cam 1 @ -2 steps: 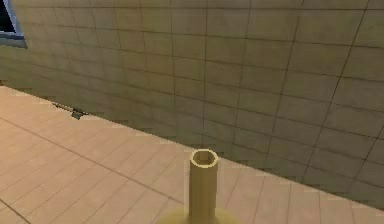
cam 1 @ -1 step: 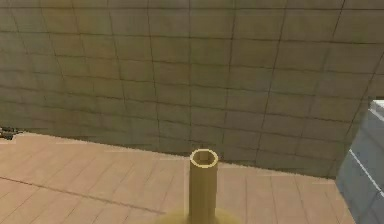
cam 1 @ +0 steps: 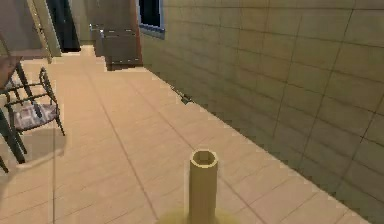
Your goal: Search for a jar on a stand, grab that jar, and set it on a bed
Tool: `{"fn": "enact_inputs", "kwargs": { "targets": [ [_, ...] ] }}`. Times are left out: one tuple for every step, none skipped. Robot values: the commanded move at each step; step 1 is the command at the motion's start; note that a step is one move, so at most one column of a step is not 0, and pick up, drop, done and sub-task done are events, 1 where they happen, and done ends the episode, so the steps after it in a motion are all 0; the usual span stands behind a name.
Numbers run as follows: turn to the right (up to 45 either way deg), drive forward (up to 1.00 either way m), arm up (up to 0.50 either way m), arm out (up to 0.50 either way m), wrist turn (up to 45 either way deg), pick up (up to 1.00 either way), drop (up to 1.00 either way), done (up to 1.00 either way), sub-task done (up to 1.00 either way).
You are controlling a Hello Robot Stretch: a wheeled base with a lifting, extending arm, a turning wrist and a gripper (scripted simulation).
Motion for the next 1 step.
{"fn": "enact_inputs", "kwargs": {
  "targets": [
    [-45.0,0.0,0.0,0.0,0.0,0.0,0.0,0.0,0.0]
  ]
}}
